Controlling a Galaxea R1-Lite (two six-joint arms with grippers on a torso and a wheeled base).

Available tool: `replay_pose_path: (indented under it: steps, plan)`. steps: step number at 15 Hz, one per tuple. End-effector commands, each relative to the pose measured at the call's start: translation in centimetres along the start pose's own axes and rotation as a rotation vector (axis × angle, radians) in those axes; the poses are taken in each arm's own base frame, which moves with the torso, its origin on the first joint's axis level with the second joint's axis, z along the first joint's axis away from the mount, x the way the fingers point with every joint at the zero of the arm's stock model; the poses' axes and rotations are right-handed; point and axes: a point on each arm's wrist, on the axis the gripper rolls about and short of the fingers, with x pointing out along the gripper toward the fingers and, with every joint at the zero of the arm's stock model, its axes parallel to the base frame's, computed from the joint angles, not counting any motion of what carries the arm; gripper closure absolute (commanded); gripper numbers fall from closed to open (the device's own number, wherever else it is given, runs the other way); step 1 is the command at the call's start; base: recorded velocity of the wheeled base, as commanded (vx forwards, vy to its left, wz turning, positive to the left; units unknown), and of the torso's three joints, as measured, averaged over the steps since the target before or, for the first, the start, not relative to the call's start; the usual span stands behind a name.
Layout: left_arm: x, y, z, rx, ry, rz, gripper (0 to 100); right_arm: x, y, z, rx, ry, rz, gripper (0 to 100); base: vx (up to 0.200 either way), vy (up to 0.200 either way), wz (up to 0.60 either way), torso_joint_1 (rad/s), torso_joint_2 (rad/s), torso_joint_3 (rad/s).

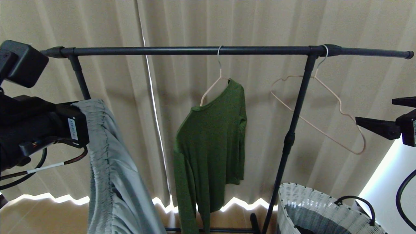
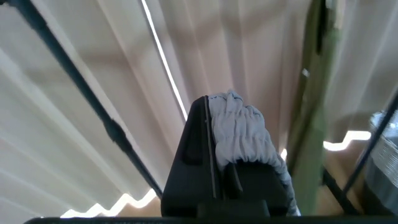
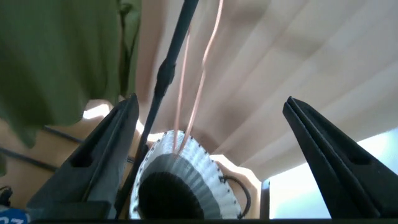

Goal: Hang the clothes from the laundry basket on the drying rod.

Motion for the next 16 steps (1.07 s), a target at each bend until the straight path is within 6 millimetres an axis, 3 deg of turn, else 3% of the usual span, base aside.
replay_pose_path:
  steps: [1,3,7,9,10,13,16]
  plan:
    - [0.0,0.0,-0.2,0.003,0.005,0.001,100,0.8,-0.1,0.2,0.002,0.039,0.015,0,0.2,0.0,0.0,0.007,0.0,0.002]
    - [-0.1,-0.1,-0.5,0.004,0.009,0.0,100,0.9,-0.3,0.6,0.008,0.092,0.035,0,0.0,0.0,0.0,0.0,0.0,0.0]
    - [0.0,0.3,-2.0,0.042,-0.024,0.045,100,4.4,-1.3,2.5,0.022,0.196,0.071,0,0.0,0.0,0.0,0.0,0.0,0.0]
    - [-0.1,0.3,-2.3,0.04,-0.048,0.053,100,6.1,-1.6,3.1,0.111,0.243,0.075,0,0.0,0.0,0.0,0.0,0.0,0.0]
    - [-0.3,0.3,-2.2,0.039,-0.056,0.054,100,7.7,-1.7,3.0,0.151,0.268,0.076,0,0.0,0.0,0.0,0.0,0.0,0.0]
    - [-0.3,0.4,-2.1,0.044,-0.061,0.058,100,9.9,-1.8,2.6,0.218,0.311,0.076,0,0.0,0.0,0.0,0.0,0.0,0.0]
    - [-0.3,0.3,-2.1,0.044,-0.06,0.054,100,10.4,-1.6,2.8,0.226,0.312,0.081,0,0.0,0.0,0.0,0.0,0.0,0.0]
